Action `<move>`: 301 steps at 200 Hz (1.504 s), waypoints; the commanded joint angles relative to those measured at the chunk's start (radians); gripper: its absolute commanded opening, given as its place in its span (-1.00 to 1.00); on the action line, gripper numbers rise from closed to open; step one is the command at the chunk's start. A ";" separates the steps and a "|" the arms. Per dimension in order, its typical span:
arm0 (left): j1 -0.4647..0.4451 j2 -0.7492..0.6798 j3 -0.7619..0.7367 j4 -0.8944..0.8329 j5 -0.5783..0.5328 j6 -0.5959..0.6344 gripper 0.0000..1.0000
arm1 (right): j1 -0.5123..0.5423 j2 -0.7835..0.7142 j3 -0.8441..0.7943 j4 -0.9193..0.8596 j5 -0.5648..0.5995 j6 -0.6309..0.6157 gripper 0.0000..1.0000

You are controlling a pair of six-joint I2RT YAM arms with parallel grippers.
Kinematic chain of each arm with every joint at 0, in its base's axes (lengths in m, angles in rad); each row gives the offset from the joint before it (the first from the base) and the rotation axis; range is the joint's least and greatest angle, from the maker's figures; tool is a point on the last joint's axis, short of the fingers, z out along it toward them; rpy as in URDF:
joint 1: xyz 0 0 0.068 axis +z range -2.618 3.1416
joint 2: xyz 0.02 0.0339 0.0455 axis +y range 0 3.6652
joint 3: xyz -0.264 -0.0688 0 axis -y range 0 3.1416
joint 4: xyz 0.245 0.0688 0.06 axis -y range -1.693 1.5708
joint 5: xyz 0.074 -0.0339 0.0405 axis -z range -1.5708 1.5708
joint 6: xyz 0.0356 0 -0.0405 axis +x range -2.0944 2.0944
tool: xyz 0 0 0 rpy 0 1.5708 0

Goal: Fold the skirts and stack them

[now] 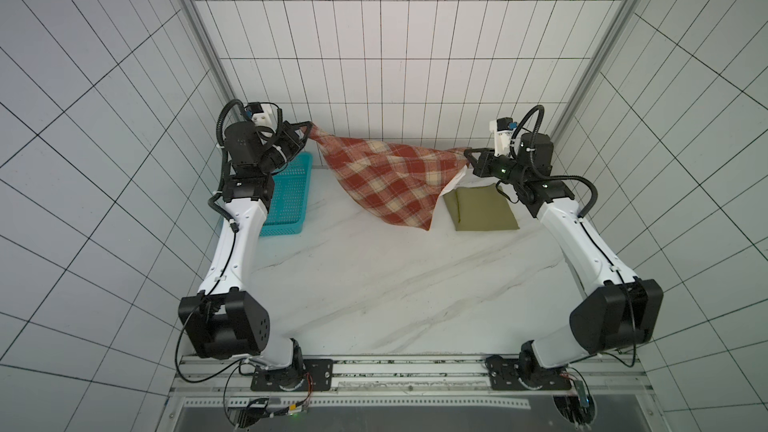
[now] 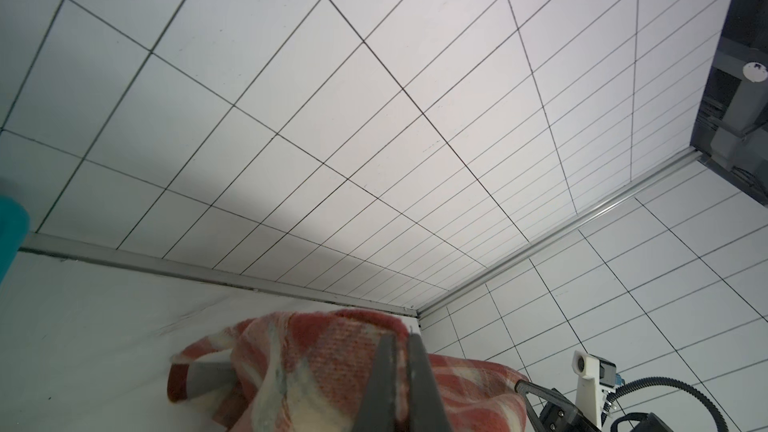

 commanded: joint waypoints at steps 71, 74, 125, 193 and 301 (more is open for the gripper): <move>-0.141 -0.232 -0.799 0.147 -0.205 -0.025 -0.66 | 0.309 -0.375 -0.712 0.247 0.188 0.031 -1.00; -0.137 -0.236 -0.811 0.142 -0.207 -0.024 -0.62 | 0.329 -0.376 -0.738 0.262 0.197 0.042 -1.00; -0.124 -0.368 -0.850 -0.044 -0.173 0.054 -0.33 | 0.647 -0.136 -0.840 0.497 0.273 0.150 -1.00; -0.110 -0.619 -0.752 -0.492 -0.252 0.226 -0.30 | 0.756 0.179 -0.495 0.550 0.177 0.126 -1.00; -0.296 -0.581 -0.876 -0.386 -0.209 0.195 -0.25 | 0.541 0.019 -0.593 0.517 0.039 0.247 0.11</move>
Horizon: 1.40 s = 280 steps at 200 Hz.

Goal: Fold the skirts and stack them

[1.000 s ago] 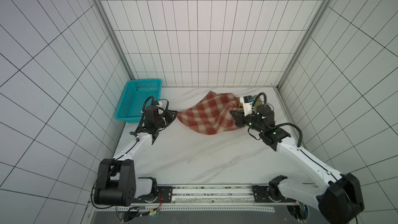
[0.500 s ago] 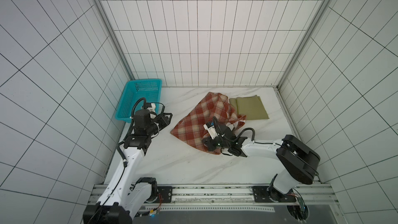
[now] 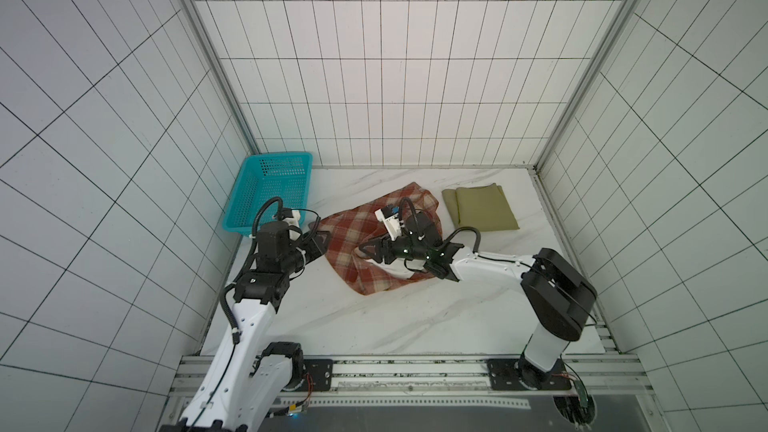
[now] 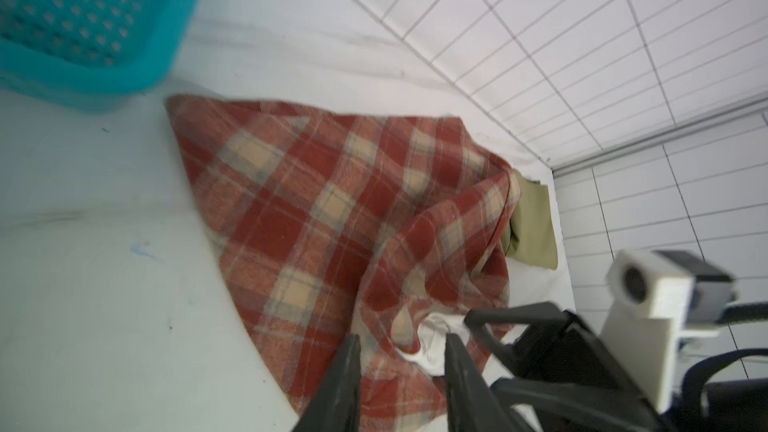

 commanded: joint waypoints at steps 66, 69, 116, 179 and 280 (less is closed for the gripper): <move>-0.248 0.116 -0.113 0.131 -0.015 -0.071 0.09 | -0.287 -0.375 -0.318 -0.333 0.151 -0.177 0.22; -0.247 0.124 -0.108 0.135 -0.019 -0.071 0.09 | -0.293 -0.375 -0.327 -0.334 0.150 -0.178 0.22; -0.248 0.238 -0.091 0.184 -0.054 -0.088 0.03 | -0.335 -0.335 -0.367 -0.361 0.188 -0.239 0.22; -0.248 0.293 -0.102 0.250 -0.095 -0.118 -0.10 | -0.253 -0.251 -0.279 -0.369 0.237 -0.312 0.20; -0.249 0.342 -0.096 0.306 -0.107 -0.132 -0.27 | -0.119 -0.129 -0.150 -0.419 0.469 -0.367 0.16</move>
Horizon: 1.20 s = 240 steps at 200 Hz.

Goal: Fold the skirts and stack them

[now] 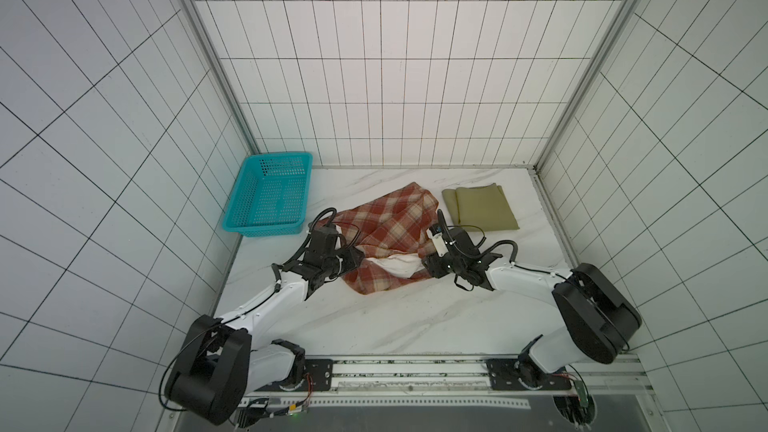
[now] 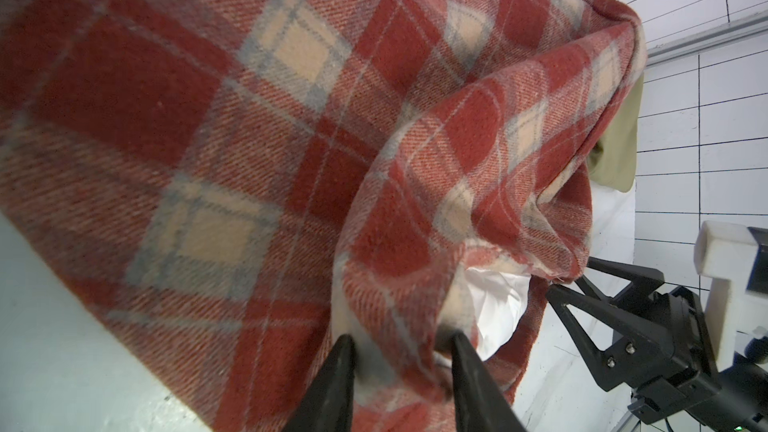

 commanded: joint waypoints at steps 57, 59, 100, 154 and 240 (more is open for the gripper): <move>-0.002 0.003 -0.007 0.051 -0.008 -0.020 -0.29 | 0.079 0.026 0.145 -0.046 0.181 -0.050 0.18; -0.002 0.003 -0.008 0.053 -0.009 -0.021 -0.29 | 0.079 0.029 0.147 -0.047 0.182 -0.050 0.18; -0.002 0.011 -0.014 0.066 -0.009 -0.023 -0.31 | 0.088 0.111 0.213 -0.038 0.201 -0.062 0.03; -0.002 0.027 0.007 0.070 -0.041 -0.006 -0.81 | 0.088 0.106 0.255 -0.089 0.239 -0.074 -1.00; 0.156 0.111 0.194 -0.002 -0.074 0.133 -1.00 | 0.035 -0.167 0.141 -0.292 0.190 0.058 -1.00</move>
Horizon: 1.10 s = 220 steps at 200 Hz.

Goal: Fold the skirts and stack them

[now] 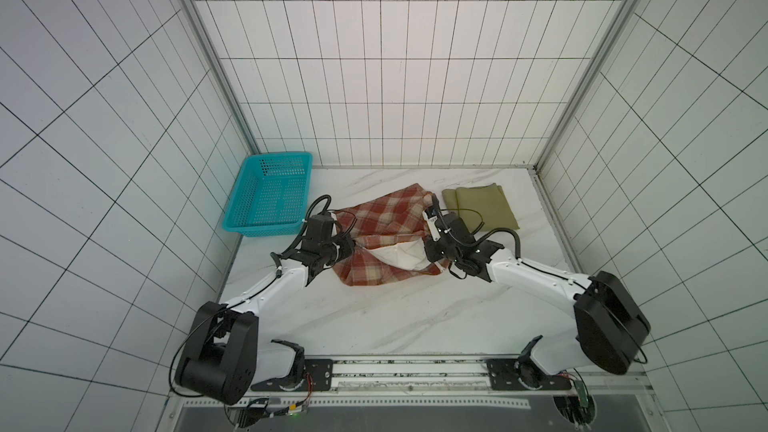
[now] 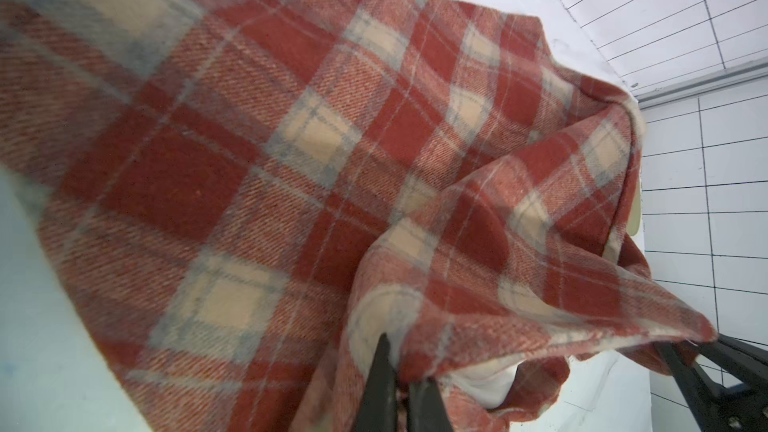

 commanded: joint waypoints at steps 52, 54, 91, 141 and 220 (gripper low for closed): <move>0.097 0.083 0.198 -0.051 -0.068 0.147 -1.00 | 0.060 -0.150 -0.123 -0.139 -0.109 0.207 -1.00; 0.097 0.083 0.201 -0.053 -0.068 0.150 -1.00 | 0.063 -0.151 -0.127 -0.134 -0.111 0.211 -1.00; 0.081 0.030 0.175 -0.146 -0.016 0.166 -0.42 | 0.073 -0.125 -0.140 -0.104 -0.079 0.224 -1.00; 0.016 -0.152 0.036 -0.347 -0.015 0.170 -0.09 | 0.070 -0.039 -0.098 -0.048 -0.079 0.205 -1.00; -0.186 -0.174 -0.023 -0.472 0.019 0.114 -0.09 | 0.067 -0.023 -0.067 -0.028 -0.084 0.187 -1.00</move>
